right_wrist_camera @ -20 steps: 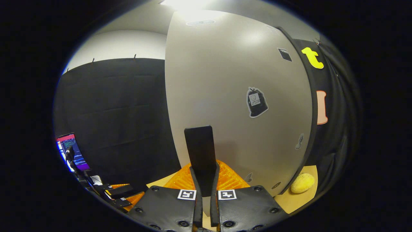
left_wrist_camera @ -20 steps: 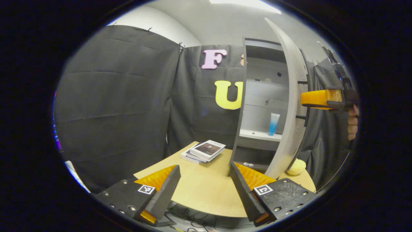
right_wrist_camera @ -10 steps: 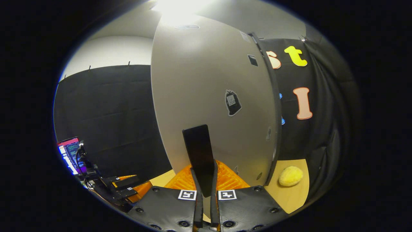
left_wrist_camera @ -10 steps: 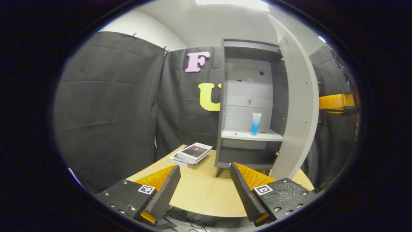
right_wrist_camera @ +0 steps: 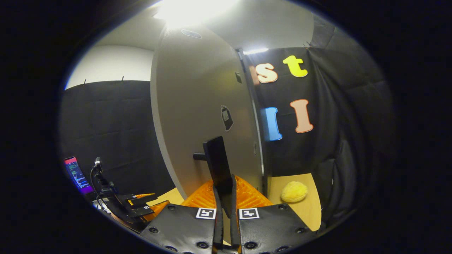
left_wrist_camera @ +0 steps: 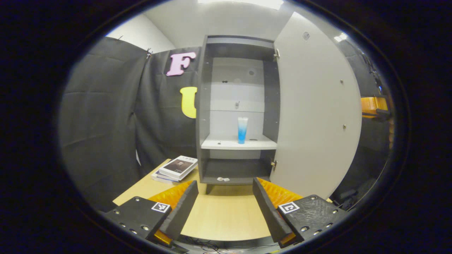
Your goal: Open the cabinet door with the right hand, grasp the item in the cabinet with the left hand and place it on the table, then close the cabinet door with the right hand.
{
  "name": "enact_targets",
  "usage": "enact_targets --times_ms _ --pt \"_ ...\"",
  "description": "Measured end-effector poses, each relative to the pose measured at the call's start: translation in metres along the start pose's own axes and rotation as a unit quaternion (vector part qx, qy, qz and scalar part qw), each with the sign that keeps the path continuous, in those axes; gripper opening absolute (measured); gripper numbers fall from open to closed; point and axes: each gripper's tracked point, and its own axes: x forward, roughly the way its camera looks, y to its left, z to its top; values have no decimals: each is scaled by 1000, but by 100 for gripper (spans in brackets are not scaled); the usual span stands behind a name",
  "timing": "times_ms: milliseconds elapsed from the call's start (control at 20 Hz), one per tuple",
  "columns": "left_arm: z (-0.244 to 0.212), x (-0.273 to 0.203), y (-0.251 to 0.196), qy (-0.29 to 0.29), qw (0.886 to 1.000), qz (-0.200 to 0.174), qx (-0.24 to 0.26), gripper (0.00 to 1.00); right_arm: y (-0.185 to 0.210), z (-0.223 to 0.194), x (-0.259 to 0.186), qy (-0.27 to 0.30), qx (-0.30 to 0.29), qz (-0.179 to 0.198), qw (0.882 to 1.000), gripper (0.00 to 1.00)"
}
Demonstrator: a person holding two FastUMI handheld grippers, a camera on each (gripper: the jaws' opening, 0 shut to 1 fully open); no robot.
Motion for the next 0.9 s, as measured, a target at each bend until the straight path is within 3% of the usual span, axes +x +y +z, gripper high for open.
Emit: enact_targets --times_ms 100,200,350,450,600,650,900 --pt "-2 8 -12 2 1000 -17 1 95 -10 3 -4 -6 4 -31 999 10" --pt "-5 14 -22 8 999 -31 0 92 -6 2 -4 -4 27 -30 999 9" --pt "-4 21 -30 15 999 -47 1 95 -2 7 -11 -6 29 -37 999 9" --pt "-3 30 -27 16 998 -55 0 99 -5 4 -14 -4 10 -53 999 9" --pt "0 50 -17 16 997 -73 -7 92 -7 -1 -9 3 41 -74 996 9" --pt "0 60 -11 17 997 -77 -10 95 -9 0 -8 2 52 -85 995 9" --pt "11 116 15 28 992 -118 -31 92 -13 -4 -25 6 60 -151 987 9"
